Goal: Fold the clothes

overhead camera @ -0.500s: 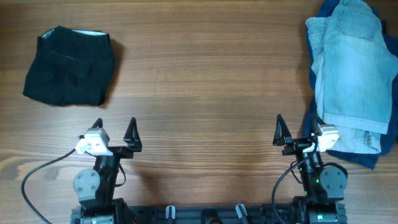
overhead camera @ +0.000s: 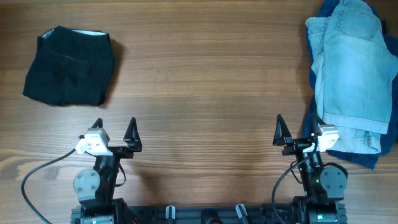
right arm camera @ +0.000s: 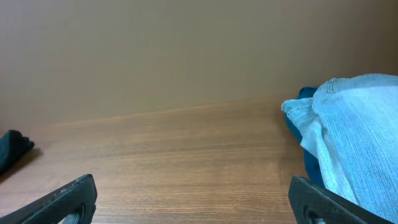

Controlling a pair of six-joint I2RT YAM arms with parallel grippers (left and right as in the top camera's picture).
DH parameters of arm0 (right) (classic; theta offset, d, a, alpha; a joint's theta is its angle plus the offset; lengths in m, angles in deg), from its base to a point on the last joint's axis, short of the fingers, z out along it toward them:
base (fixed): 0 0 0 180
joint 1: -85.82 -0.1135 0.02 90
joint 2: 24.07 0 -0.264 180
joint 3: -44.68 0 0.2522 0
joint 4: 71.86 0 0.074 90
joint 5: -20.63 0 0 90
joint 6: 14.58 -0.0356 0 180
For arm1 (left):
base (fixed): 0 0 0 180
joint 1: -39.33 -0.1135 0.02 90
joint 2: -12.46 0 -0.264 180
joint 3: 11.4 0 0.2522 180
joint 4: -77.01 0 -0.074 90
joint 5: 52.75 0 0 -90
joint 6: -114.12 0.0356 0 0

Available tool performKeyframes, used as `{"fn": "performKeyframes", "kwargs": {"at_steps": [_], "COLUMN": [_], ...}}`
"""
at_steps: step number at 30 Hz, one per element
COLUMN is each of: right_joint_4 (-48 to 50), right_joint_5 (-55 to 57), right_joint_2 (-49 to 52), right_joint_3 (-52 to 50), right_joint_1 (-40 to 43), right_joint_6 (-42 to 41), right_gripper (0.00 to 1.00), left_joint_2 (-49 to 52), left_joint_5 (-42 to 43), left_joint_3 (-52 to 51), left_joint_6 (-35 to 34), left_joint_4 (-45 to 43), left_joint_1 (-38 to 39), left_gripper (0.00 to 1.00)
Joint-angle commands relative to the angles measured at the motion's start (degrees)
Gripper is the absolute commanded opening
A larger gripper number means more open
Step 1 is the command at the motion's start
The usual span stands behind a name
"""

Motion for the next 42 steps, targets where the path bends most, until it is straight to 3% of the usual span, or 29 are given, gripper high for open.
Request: {"fn": "performKeyframes", "kwargs": {"at_steps": [1, 27, 33, 42], "right_joint_4": [0.33, 0.35, 1.81, 6.4], "right_joint_5": [1.03, 1.07, 5.35, -0.96], "right_joint_2": [0.07, 0.07, 0.07, 4.9], "right_joint_3": [-0.09, -0.09, -0.09, 5.01], "right_joint_1": [-0.22, -0.22, -0.22, -0.22], "right_joint_6": [-0.61, -0.55, 0.35, -6.23], "right_gripper": [1.0, 1.0, 1.0, 1.0], "left_joint_2": [-0.28, -0.31, -0.31, 2.08], "left_joint_5": [-0.7, -0.96, -2.67, 3.41], "left_joint_3": [-0.28, -0.31, -0.28, 1.7], "left_joint_6": [-0.13, -0.13, -0.13, -4.92], "left_joint_4": [0.22, 0.24, 0.26, -1.09], "left_joint_1": [0.31, 0.31, 0.31, 0.31], "left_gripper": [1.0, 1.0, 1.0, 1.0]}}
